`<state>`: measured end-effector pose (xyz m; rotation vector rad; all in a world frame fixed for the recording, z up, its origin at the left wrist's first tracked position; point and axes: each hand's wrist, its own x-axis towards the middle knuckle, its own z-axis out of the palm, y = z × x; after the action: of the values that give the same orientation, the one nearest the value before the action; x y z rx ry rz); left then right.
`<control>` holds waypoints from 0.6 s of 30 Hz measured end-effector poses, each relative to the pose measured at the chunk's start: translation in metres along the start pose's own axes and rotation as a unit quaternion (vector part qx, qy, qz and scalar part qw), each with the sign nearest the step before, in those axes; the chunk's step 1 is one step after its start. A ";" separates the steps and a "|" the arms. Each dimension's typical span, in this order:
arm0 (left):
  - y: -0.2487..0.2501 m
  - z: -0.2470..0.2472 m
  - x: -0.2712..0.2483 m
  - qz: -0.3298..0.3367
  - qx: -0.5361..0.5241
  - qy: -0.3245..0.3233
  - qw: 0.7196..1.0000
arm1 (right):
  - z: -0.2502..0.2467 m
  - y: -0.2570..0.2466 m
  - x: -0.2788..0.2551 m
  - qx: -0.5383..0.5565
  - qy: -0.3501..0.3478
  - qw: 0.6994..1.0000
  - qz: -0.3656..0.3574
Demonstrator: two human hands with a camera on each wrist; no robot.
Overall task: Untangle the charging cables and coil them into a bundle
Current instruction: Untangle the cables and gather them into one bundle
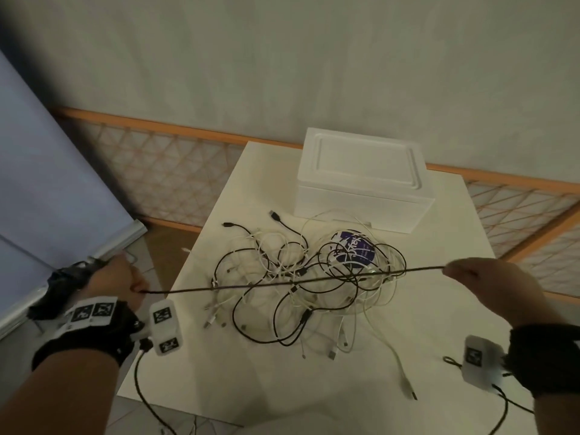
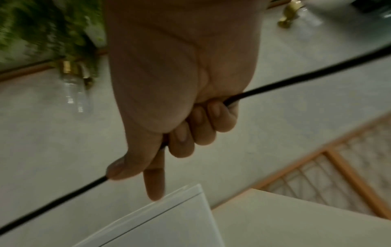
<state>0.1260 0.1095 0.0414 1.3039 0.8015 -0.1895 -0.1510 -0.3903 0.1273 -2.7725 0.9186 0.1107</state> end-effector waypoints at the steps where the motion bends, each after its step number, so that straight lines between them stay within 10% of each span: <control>1: -0.008 0.006 -0.005 -0.002 0.006 -0.027 1.000 | 0.003 0.010 -0.002 0.010 -0.019 0.999 0.025; 5: -0.040 0.026 -0.026 -0.070 0.038 -0.179 0.981 | 0.025 0.041 -0.001 -0.014 -0.151 0.982 0.114; 9: -0.055 0.042 -0.058 -0.152 0.028 -0.308 0.939 | 0.032 -0.004 0.013 0.093 -0.180 0.978 0.054; 12: -0.067 0.054 -0.074 -0.141 0.051 -0.324 0.934 | 0.031 -0.078 0.021 0.254 -0.083 0.959 -0.093; 18: -0.090 0.072 -0.093 -0.144 0.093 -0.302 0.938 | 0.101 -0.189 -0.001 -0.075 -0.236 0.863 -0.440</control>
<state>0.0396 -0.0104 0.0322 1.1997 0.4422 -0.8750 -0.0387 -0.2187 0.0631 -2.7875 -0.5112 0.6753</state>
